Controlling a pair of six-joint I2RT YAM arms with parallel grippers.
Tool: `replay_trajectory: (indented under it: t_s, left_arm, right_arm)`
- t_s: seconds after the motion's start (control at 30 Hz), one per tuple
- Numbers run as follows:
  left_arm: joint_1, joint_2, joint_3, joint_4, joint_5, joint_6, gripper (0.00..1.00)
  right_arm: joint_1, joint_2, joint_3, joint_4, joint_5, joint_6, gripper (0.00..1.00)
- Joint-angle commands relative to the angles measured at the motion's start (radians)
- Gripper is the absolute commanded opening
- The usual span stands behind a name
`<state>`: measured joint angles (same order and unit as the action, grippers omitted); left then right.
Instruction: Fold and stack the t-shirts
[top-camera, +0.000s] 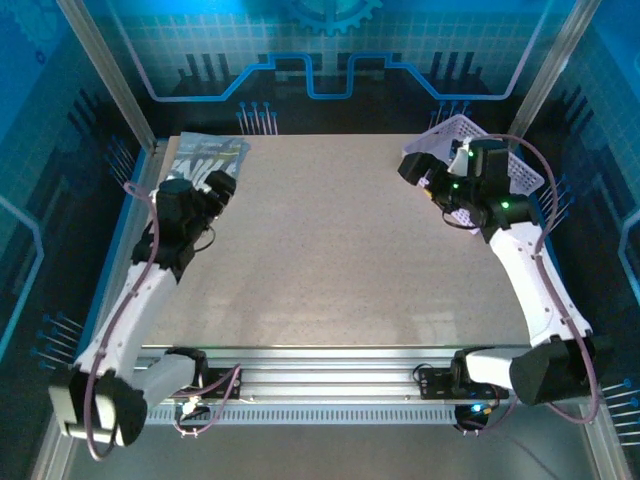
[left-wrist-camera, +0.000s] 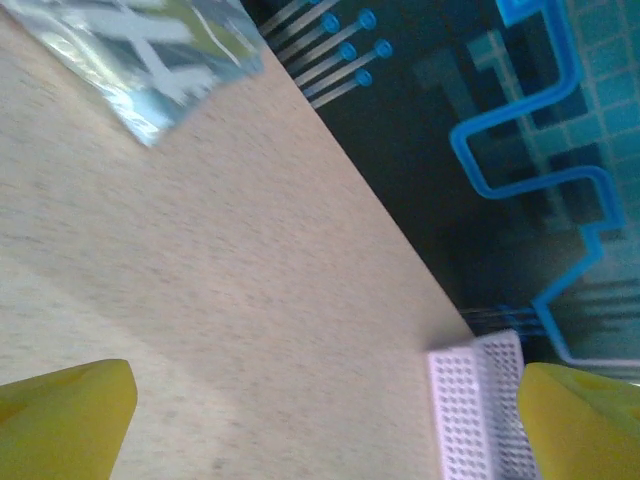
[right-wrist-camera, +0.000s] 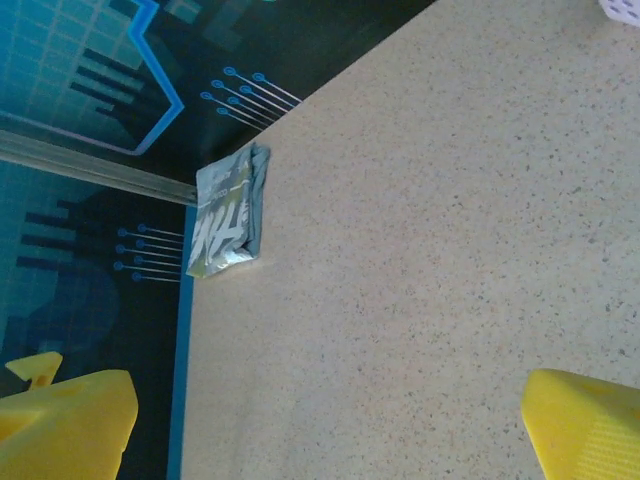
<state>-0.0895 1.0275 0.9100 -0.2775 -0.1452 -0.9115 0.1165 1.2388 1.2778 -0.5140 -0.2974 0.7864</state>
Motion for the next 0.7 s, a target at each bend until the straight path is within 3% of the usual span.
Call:
replay_trajectory:
  t_s: [0.0,0.1,0.23,0.3,0.33,0.5,0.67]
  left_arm:
    - [-0.017,-0.095,0.009,-0.292,-0.324,0.077,0.99]
    - [-0.017,-0.18,-0.073,-0.317,-0.529,0.124,0.99]
    - [-0.018,-0.258,-0.334,0.037,-0.544,0.609,0.99]
    - [-0.018,-0.259,-0.438,0.18,-0.515,0.761,0.99]
    - [-0.016,-0.254,-0.485,0.248,-0.485,0.815,0.99]
    - [-0.008,-0.12,-0.643,0.547,-0.404,0.787,0.99]
    - [0.053,0.152,-0.55,0.7,-0.328,0.821,0.99]
  right_arm:
    - [-0.002,-0.08,0.01,-0.072,0.141,-0.071,1.0]
    - [-0.003,-0.114,-0.034,-0.089,0.31,-0.126,1.0]
    - [0.081,-0.176,-0.281,0.092,0.646,-0.349,1.0]
    - [0.131,-0.186,-0.407,0.182,0.8,-0.494,1.0]
    - [0.134,-0.182,-0.472,0.238,0.812,-0.547,1.0]
    - [0.097,-0.116,-0.695,0.541,0.827,-0.61,1.0]
    - [0.005,0.06,-0.715,0.775,0.707,-0.661,1.0]
